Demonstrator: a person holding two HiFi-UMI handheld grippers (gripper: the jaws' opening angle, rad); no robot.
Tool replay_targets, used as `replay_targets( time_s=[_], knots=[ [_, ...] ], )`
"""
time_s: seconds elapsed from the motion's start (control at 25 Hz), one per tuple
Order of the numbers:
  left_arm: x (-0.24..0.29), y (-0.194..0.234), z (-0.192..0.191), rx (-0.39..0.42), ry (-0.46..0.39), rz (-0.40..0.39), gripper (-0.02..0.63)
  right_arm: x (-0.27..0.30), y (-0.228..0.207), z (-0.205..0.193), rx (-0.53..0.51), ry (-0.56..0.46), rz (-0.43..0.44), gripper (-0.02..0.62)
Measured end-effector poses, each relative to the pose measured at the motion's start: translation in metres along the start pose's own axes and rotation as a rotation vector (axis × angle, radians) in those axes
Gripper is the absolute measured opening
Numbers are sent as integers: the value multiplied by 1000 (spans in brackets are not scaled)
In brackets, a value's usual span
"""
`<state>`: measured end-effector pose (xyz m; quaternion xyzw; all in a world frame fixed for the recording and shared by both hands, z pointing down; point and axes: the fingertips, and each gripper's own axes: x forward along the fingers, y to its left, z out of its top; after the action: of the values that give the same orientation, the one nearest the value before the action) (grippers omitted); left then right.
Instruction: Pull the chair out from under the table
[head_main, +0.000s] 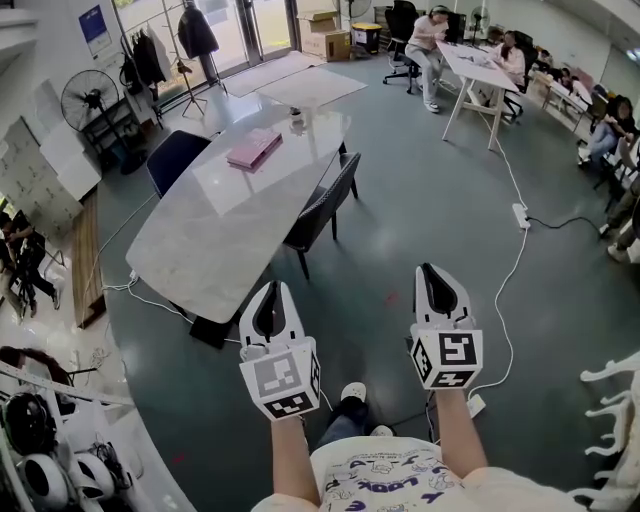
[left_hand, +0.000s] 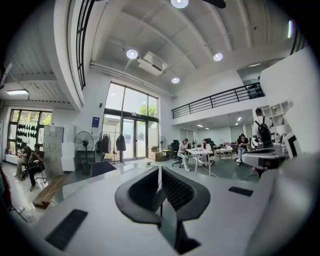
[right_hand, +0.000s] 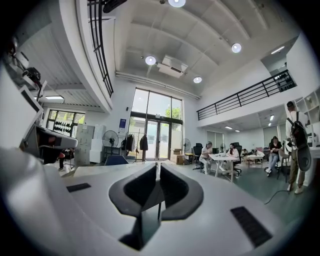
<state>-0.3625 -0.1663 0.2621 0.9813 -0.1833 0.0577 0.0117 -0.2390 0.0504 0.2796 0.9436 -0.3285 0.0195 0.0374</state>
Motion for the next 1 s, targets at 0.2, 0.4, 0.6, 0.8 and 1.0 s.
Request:
replay_targets(
  time_s=[0.2,0.4,0.6,0.8,1.0],
  knots=[
    [51,-1,2,-21,-3,-55,142,47,-1,-1,6,4,29,117],
    [92,6,5,-8,-3,-117,222,84,8,0,21,12,44,200],
    [123,6,1,-6,18,-159,271,107,13,-4,27,31,61,255],
    [145,-6,-8,-1,47,-194,278,116,4,-13,23,60,63,281],
    [169,-19,-18,-9,71,-206,280,133,-15,-22,23,84,65,290]
  ],
)
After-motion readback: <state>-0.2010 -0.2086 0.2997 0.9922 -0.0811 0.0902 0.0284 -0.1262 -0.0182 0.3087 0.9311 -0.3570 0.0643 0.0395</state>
